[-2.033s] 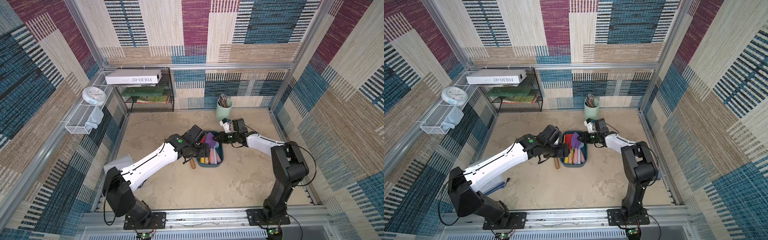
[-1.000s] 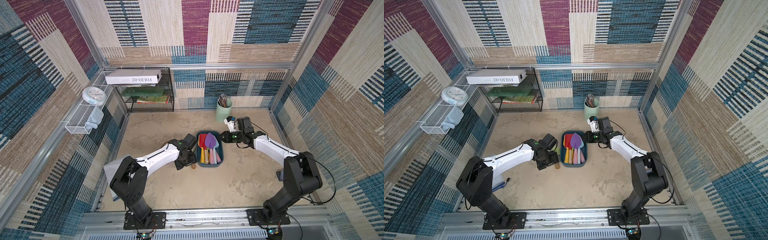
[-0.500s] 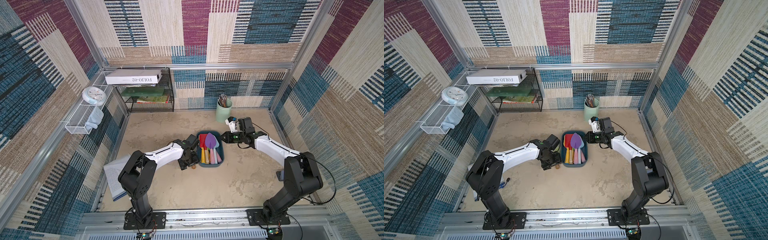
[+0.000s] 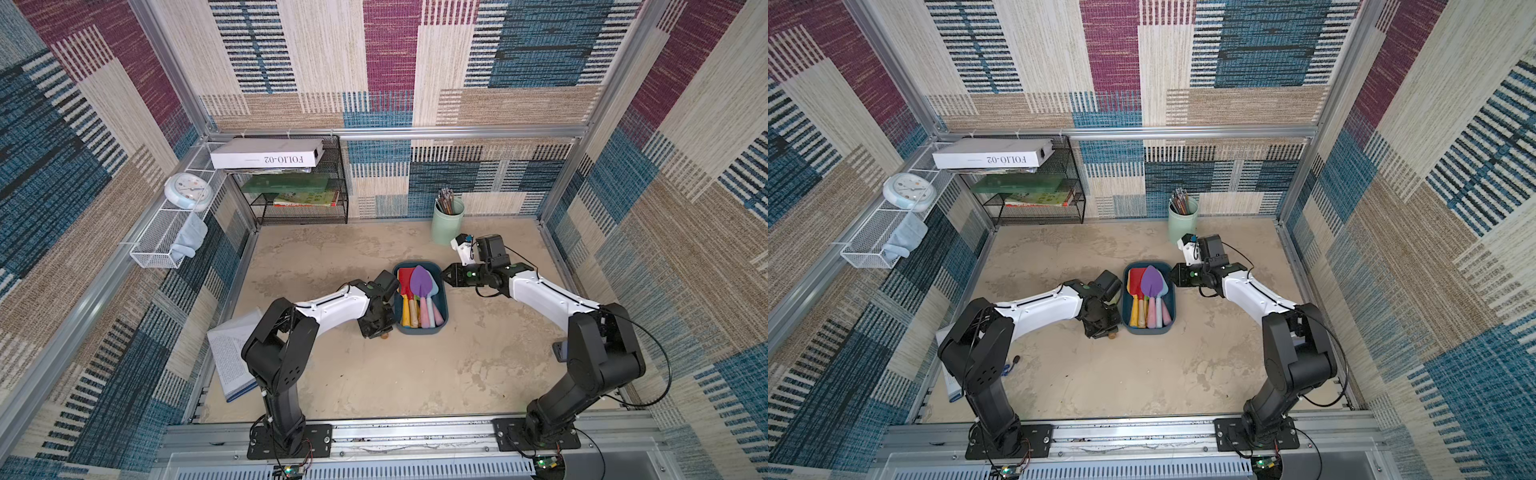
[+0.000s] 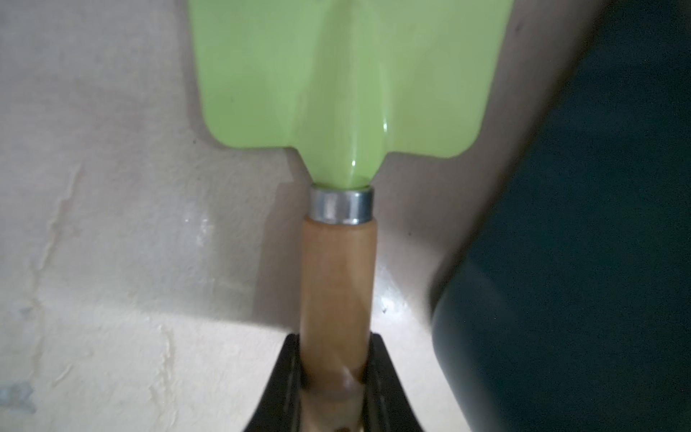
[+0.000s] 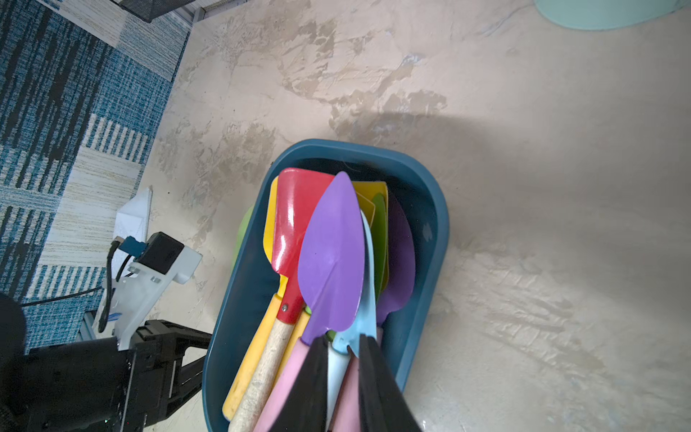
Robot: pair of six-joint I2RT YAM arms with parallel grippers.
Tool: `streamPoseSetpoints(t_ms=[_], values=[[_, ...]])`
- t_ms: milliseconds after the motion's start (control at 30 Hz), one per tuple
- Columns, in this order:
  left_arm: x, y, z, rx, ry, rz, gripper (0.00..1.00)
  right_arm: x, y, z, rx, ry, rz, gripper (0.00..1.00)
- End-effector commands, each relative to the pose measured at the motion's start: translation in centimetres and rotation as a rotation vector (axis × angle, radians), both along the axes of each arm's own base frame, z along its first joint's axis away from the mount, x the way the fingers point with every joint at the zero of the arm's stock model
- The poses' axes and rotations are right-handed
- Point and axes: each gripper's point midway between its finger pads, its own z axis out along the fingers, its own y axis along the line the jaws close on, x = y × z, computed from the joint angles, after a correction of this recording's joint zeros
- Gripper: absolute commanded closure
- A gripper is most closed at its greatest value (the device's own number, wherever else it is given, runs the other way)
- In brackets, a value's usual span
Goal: Put the shovel into the storage box
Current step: Pick up the shovel from the center of the board.
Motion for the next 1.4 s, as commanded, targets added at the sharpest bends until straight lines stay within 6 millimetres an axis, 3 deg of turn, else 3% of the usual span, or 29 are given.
streamPoseSetpoints(t_ms=[0, 167, 600, 1033, 1233, 1367], values=[[0.0, 0.4, 0.2, 0.015, -0.002, 0.002, 0.96, -0.2, 0.1, 0.1, 0.002, -0.010, 0.012, 0.81], [0.0, 1.0, 1.4, 0.036, -0.028, 0.004, 0.98, -0.3, 0.1, 0.4, 0.005, -0.013, 0.010, 0.81], [-0.3, 1.5, 6.9, 0.016, -0.170, -0.084, 1.00, -0.7, 1.3, 1.7, 0.096, -0.019, 0.054, 0.75], [-0.6, -3.4, 11.4, -0.085, -0.281, -0.297, 1.00, -1.7, 3.9, 3.3, 0.213, -0.023, 0.129, 0.68], [-0.5, -5.7, 11.5, -0.108, -0.274, -0.338, 1.00, -2.5, 6.1, 4.0, 0.258, -0.027, 0.184, 0.66], [-0.4, -6.2, 11.2, -0.102, -0.268, -0.346, 1.00, -2.6, 6.4, 4.3, 0.264, -0.032, 0.187, 0.66]])
